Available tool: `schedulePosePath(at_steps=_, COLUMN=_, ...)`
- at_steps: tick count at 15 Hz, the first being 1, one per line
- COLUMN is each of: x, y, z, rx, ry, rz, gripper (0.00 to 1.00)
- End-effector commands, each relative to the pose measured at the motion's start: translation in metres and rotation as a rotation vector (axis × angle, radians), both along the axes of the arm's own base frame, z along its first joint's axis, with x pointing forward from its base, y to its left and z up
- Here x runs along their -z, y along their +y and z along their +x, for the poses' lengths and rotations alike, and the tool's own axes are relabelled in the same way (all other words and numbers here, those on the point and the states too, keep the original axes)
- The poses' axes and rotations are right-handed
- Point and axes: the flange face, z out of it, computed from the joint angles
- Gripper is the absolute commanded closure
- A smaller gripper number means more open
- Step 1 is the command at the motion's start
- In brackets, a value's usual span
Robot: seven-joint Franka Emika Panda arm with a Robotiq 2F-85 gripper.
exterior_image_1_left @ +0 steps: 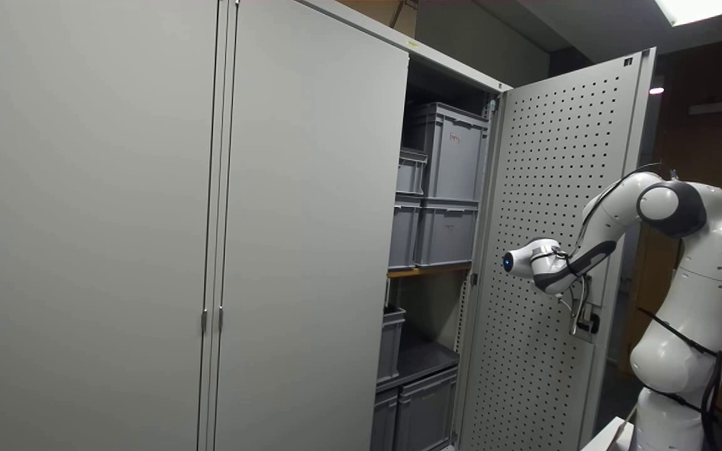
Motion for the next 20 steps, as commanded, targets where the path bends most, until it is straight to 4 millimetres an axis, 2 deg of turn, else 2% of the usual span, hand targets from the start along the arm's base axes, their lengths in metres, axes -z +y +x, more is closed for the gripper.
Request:
schedulePosePath(at_steps=1, x=-0.012, y=0.007, z=-0.001, rx=-0.04, ry=-0.003, rz=-0.002, gripper=1.0)
schedulePosePath(at_steps=20, x=-0.014, y=0.067, z=0.018, rx=-0.151, ry=0.002, rz=-0.019, gripper=1.0)
